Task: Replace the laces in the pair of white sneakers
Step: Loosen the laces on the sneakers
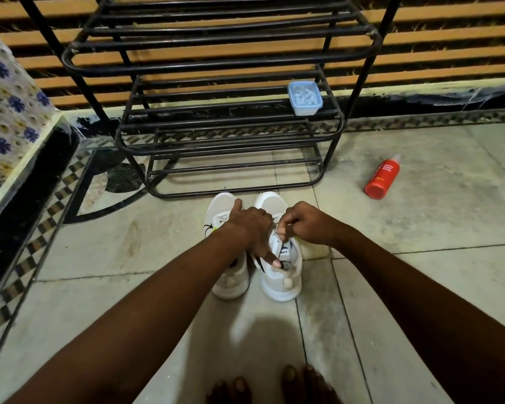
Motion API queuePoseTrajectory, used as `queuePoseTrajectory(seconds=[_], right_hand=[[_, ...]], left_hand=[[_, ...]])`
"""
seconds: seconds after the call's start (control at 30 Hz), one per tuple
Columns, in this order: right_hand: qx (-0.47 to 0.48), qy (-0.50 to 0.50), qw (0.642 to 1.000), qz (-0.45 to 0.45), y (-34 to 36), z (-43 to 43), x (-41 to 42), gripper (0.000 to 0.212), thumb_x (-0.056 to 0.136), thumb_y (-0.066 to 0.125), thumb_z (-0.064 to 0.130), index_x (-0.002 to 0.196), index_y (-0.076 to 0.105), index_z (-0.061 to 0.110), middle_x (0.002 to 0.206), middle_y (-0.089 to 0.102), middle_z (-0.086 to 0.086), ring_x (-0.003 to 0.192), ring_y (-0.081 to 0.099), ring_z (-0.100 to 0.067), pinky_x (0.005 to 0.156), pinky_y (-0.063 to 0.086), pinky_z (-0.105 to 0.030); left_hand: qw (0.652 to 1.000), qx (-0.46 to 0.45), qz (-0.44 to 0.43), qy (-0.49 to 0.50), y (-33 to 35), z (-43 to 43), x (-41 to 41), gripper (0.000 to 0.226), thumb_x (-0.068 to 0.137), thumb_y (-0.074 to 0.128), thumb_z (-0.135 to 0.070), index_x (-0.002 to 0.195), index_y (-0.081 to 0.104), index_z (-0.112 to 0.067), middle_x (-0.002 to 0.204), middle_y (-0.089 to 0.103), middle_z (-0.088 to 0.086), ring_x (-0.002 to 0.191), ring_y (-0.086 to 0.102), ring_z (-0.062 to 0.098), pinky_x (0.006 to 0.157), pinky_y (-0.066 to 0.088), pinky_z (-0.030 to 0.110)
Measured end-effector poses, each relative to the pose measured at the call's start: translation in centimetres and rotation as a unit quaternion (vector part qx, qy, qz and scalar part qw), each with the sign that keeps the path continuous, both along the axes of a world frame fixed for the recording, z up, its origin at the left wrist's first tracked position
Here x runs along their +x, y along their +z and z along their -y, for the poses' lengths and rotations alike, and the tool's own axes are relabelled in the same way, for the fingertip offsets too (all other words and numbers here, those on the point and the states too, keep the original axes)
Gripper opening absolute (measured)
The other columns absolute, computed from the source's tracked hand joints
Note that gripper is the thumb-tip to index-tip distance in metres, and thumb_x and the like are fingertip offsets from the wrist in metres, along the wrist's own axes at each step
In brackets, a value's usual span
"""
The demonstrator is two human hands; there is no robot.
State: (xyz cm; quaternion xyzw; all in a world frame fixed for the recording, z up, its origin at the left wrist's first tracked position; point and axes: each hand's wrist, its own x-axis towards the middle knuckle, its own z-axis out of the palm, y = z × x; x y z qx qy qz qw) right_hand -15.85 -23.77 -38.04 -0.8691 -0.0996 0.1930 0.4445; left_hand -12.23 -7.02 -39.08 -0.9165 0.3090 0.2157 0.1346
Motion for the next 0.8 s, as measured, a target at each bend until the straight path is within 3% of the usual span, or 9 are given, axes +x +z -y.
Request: queuePoseTrajectory(seconds=[0.1,0.17,0.27,0.33,0.47,0.57,0.63,0.73,0.8], right_hand=[[0.054,-0.040,0.998,-0.010,-0.3,0.9,-0.7,0.029,0.092,0.065,0.010,0.064,0.068,0.000,0.066,0.064,-0.014,0.064,0.056,-0.012,0.066,0.046,-0.022],[-0.004,-0.075,0.997,0.018,-0.9,0.9,-0.8,0.038,0.096,0.062,0.024,0.064,0.069,0.006,0.066,0.066,-0.009,0.066,0.058,-0.014,0.072,0.046,-0.029],[-0.121,-0.056,0.989,0.060,-1.0,0.1,-0.7,0.023,0.095,0.057,0.021,0.078,0.070,0.014,0.081,0.069,0.001,0.091,0.064,-0.019,0.082,0.044,-0.028],[-0.132,-0.024,0.988,0.070,-0.4,-0.2,-0.6,0.020,0.091,0.055,0.012,0.078,0.070,0.015,0.081,0.071,0.005,0.093,0.066,-0.017,0.084,0.043,-0.023],[0.031,-0.001,0.999,0.014,0.4,0.4,-1.2,0.022,0.087,0.056,-0.007,0.073,0.072,-0.001,0.068,0.072,0.001,0.066,0.065,-0.006,0.068,0.050,-0.017],[0.138,-0.086,0.986,-0.022,-0.2,1.4,-1.6,0.022,0.091,0.056,-0.005,0.075,0.070,-0.003,0.067,0.066,-0.002,0.060,0.057,-0.008,0.055,0.043,-0.017],[0.091,-0.139,0.986,-0.023,-1.0,1.5,-1.6,0.028,0.095,0.060,0.013,0.071,0.070,0.005,0.067,0.062,-0.015,0.061,0.052,-0.022,0.058,0.039,-0.027],[-0.056,-0.109,0.992,0.040,-0.9,1.1,-1.1,0.028,0.092,0.069,0.025,0.070,0.073,0.008,0.066,0.067,-0.003,0.064,0.058,-0.012,0.068,0.043,-0.026],[0.008,-0.105,0.992,0.067,-0.4,0.8,-1.1,0.023,0.093,0.068,0.015,0.073,0.074,0.007,0.073,0.071,-0.004,0.070,0.064,-0.013,0.070,0.048,-0.027]], left_hand=[[1.000,0.001,0.003,-0.004,0.0,0.0,0.0,0.112,0.053,0.061,-0.098,0.135,0.050,-0.021,0.135,0.058,0.000,0.130,0.051,0.024,0.111,0.021,0.058],[1.000,0.000,0.004,-0.005,-0.2,0.0,-0.1,0.114,0.053,0.059,-0.098,0.137,0.049,-0.021,0.135,0.058,0.000,0.130,0.052,0.024,0.110,0.022,0.057],[1.000,-0.005,0.010,-0.004,-0.4,-0.1,-0.1,0.114,0.053,0.058,-0.100,0.134,0.051,-0.021,0.133,0.059,-0.001,0.128,0.053,0.023,0.108,0.023,0.055],[1.000,-0.003,0.009,-0.003,-0.4,0.0,-0.1,0.112,0.053,0.058,-0.099,0.133,0.052,-0.021,0.134,0.058,-0.002,0.129,0.052,0.022,0.108,0.022,0.055],[1.000,-0.008,0.011,-0.005,-0.3,-0.2,0.0,0.111,0.051,0.058,-0.100,0.129,0.052,-0.022,0.132,0.059,-0.002,0.127,0.053,0.023,0.107,0.024,0.056],[1.000,-0.005,0.008,-0.008,-0.3,-0.2,0.2,0.113,0.050,0.057,-0.101,0.131,0.051,-0.022,0.134,0.059,0.000,0.129,0.052,0.024,0.108,0.024,0.056],[1.000,-0.002,0.007,-0.009,-0.4,-0.2,0.1,0.115,0.051,0.057,-0.101,0.134,0.050,-0.022,0.137,0.058,0.000,0.131,0.050,0.023,0.109,0.024,0.056],[1.000,-0.003,0.009,-0.010,-0.3,-0.2,0.0,0.115,0.051,0.057,-0.100,0.135,0.050,-0.021,0.136,0.057,-0.001,0.132,0.050,0.023,0.109,0.024,0.056],[1.000,-0.009,0.009,-0.010,-0.2,-0.2,0.0,0.113,0.051,0.057,-0.100,0.132,0.051,-0.022,0.133,0.059,-0.001,0.130,0.051,0.023,0.107,0.024,0.055]])
